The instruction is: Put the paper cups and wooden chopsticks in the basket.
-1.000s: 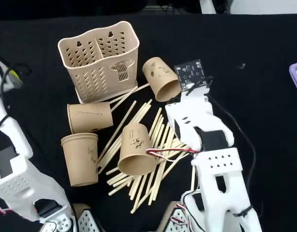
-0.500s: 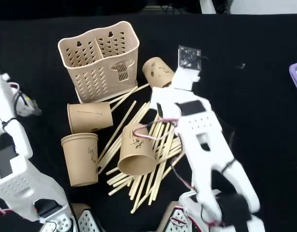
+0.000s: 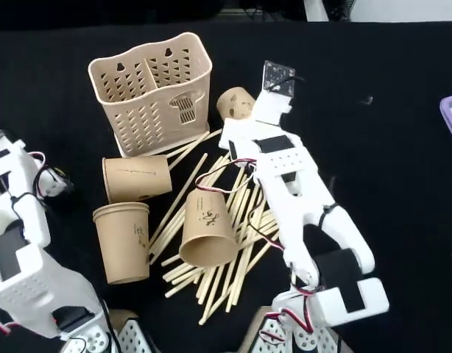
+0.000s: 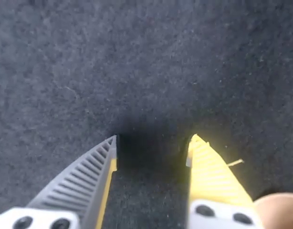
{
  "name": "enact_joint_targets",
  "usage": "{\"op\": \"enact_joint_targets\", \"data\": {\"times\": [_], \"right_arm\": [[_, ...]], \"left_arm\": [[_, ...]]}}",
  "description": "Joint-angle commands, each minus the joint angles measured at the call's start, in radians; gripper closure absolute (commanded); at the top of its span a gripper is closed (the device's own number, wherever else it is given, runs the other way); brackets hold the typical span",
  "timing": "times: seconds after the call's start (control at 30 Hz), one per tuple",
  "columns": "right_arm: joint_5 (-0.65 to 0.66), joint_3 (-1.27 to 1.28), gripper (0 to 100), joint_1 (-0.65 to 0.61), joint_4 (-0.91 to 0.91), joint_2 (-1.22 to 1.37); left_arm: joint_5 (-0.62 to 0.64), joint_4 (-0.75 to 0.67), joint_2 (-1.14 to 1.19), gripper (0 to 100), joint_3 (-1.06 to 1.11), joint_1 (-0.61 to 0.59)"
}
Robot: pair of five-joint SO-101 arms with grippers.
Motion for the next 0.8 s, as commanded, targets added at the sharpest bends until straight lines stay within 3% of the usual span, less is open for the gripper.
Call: {"op": "enact_joint_targets", "data": {"times": [0.0, 0.17, 0.37, 0.5, 0.67, 0.77], "right_arm": [[-0.005, -0.050, 73.1, -0.011, -0.063, 0.008], [-0.003, -0.018, 99.5, 0.054, -0.068, -0.001], [0.046, 0.068, 98.8, 0.175, 0.000, -0.157], [0.287, 0.113, 98.8, 0.250, 0.114, -0.337], [0.706, 0.113, 98.8, 0.333, 0.258, -0.529], [0.789, 0.050, 98.8, 0.347, 0.341, -0.602]], "left_arm": [[0.014, -0.078, -0.020, 76, 0.050, 0.033], [0.014, -0.078, -0.020, 76, 0.054, 0.053], [0.014, -0.078, -0.012, 76, 0.051, 0.053], [0.014, -0.078, -0.011, 76, 0.050, 0.053], [0.014, -0.080, -0.011, 76, 0.048, 0.053], [0.014, -0.080, -0.011, 76, 0.048, 0.053]]}}
